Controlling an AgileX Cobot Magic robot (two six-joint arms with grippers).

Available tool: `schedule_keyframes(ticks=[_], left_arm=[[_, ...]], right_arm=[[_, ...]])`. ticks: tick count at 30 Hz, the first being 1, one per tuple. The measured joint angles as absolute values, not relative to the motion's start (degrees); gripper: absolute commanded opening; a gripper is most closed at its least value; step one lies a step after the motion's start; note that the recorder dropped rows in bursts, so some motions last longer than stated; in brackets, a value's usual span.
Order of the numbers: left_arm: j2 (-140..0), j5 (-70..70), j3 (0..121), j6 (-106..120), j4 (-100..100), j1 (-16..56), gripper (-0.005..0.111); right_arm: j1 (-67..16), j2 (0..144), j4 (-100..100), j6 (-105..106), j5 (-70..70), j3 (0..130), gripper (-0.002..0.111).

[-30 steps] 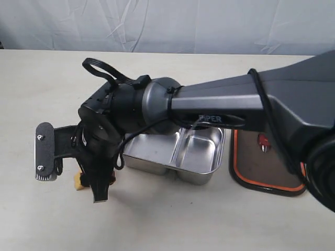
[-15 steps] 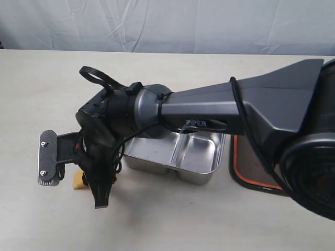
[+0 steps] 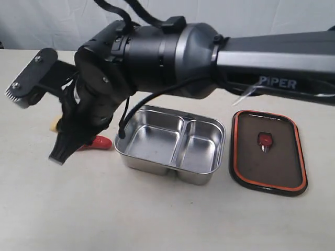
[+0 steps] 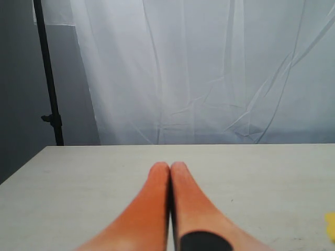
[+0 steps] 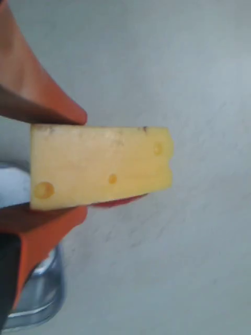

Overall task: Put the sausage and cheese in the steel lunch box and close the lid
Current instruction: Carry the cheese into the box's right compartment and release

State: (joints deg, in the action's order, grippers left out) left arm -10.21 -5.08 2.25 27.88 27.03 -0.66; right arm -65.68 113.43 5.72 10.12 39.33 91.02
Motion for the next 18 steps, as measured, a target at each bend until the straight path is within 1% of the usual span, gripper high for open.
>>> schedule_keyframes(ticks=[3,9,18], left_arm=[[-10.21,-5.08,2.25,27.88,27.03,-0.66,0.000],[-10.21,-5.08,2.25,27.88,27.03,-0.66,0.000],[-10.21,-5.08,2.25,27.88,27.03,-0.66,0.000]], right_arm=[[-62.89,112.97,10.97,2.96,43.05,91.02,0.000],[-56.38,113.07,11.68,0.00,48.02,91.02,0.000],[-54.96,116.90,5.15,0.00,51.25,91.02,0.000]])
